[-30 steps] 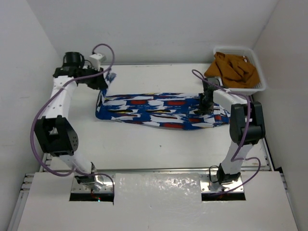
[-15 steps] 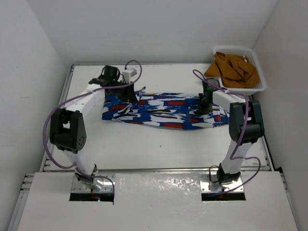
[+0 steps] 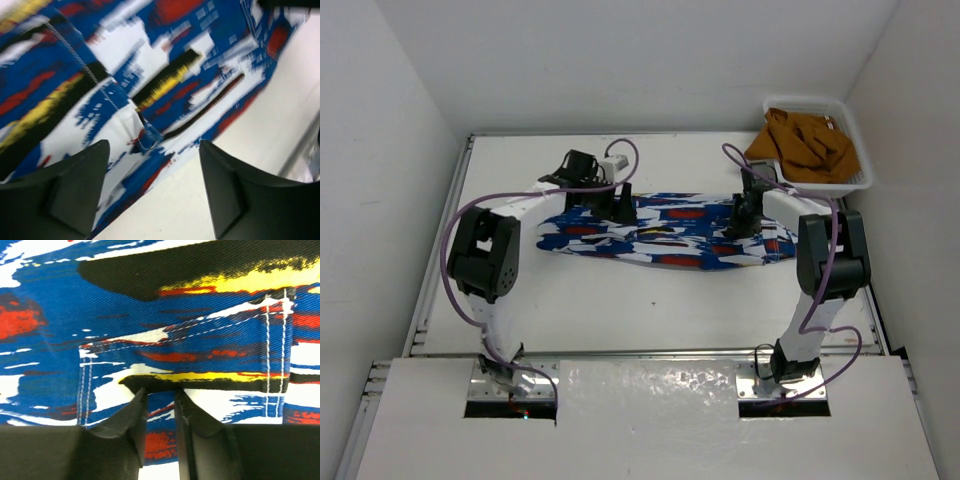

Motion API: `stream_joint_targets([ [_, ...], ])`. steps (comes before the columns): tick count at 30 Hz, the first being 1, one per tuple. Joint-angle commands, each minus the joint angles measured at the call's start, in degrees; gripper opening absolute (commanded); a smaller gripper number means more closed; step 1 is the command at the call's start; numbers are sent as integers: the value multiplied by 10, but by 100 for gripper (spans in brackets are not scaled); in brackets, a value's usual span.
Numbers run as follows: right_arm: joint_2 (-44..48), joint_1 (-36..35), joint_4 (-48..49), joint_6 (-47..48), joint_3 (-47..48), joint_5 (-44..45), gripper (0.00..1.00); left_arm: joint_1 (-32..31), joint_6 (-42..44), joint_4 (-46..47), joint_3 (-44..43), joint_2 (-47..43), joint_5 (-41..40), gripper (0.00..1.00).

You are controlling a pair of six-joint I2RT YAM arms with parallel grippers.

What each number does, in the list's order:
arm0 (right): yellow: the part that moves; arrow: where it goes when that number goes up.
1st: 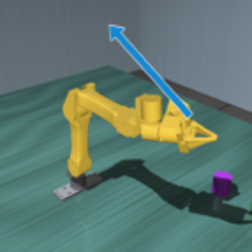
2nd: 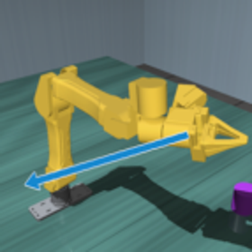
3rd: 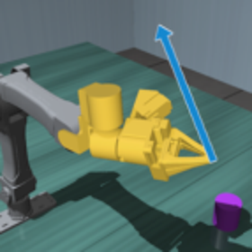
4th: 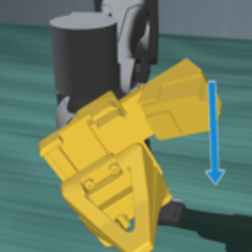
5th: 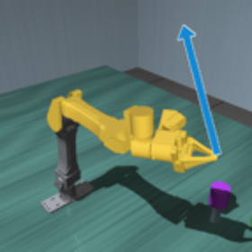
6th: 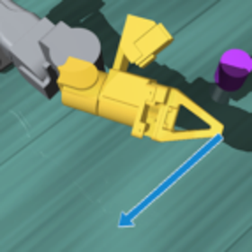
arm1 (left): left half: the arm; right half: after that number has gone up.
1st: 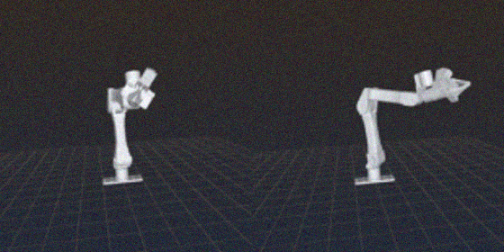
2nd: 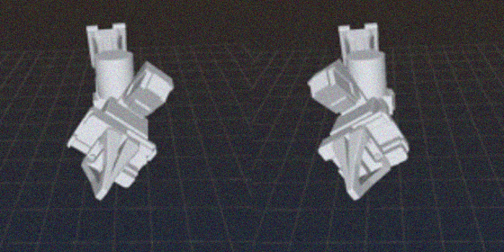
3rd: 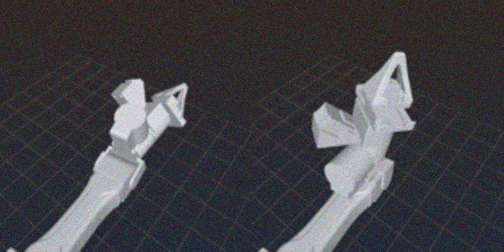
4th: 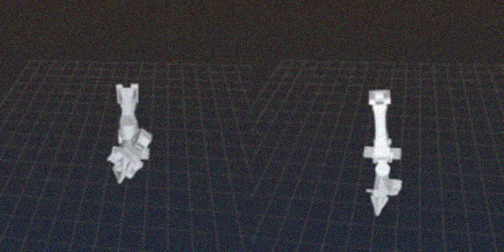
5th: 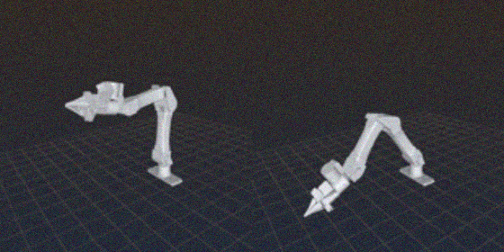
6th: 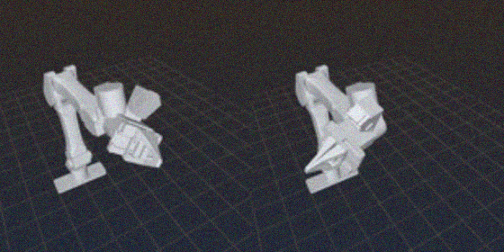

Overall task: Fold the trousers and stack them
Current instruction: Fold the trousers

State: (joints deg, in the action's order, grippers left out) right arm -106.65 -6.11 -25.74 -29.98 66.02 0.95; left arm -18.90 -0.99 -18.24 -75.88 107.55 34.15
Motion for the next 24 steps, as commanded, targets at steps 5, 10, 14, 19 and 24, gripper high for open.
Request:
stream_joint_targets([
  [5, 42, -2, 16, -3, 24, -21, 30, -24, 194, -202, -127, -16, 119, 97],
  [10, 39, -27, -5, 15, 63, -14, 31, 99, 151, -219, -153, -86, 43, 90],
  [14, 54, -28, -20, 18, 53, -9, 33, 189, 120, -208, -70, -118, -53, 43],
  [19, 81, -25, -28, 32, 27, 19, 36, 240, 106, -176, 12, -89, -125, 70],
  [24, 95, -23, -45, 43, 15, 33, 37, 268, 86, -148, 13, -36, -163, 79],
])
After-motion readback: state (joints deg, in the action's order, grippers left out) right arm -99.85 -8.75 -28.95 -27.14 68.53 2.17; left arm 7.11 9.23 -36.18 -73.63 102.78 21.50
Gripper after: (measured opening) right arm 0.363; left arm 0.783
